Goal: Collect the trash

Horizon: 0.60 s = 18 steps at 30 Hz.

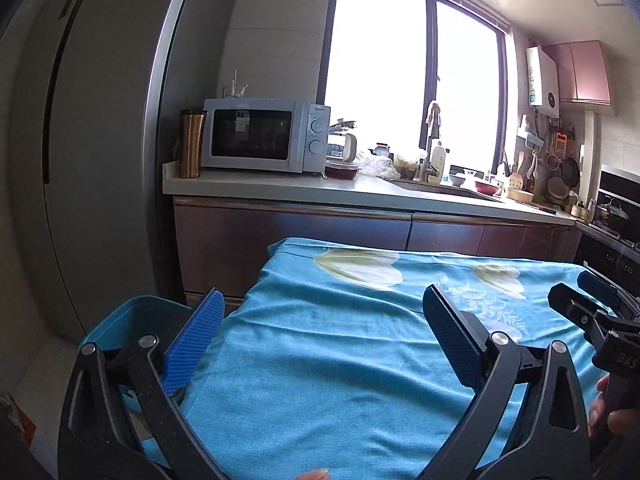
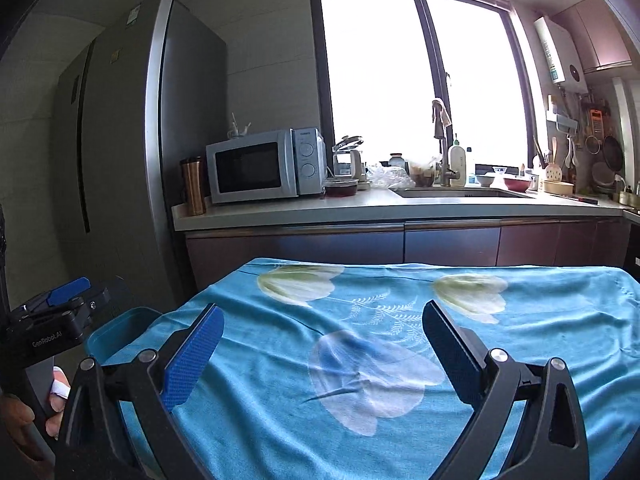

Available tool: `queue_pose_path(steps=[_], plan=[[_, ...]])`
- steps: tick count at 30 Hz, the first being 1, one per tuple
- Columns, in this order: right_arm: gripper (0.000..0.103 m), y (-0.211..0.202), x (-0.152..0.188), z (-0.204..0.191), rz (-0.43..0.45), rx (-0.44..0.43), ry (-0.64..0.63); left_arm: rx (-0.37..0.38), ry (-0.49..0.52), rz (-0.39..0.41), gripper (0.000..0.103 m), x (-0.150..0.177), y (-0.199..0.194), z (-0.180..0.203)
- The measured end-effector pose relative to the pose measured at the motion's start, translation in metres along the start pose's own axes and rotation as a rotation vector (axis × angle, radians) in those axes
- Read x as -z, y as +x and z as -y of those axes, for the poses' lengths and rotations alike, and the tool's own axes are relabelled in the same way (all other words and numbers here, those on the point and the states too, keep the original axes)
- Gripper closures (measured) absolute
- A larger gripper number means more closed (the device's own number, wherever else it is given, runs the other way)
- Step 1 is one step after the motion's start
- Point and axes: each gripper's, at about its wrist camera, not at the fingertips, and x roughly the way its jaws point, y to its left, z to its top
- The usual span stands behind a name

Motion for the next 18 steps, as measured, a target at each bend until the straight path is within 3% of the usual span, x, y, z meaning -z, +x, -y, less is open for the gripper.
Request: queue_pose_path(steps=[18], plan=[[0.007, -0.025, 0.009, 0.014, 0.047, 0.074, -0.002, 0.003, 0.073, 0.057, 0.005, 0.004, -0.013, 0.03]])
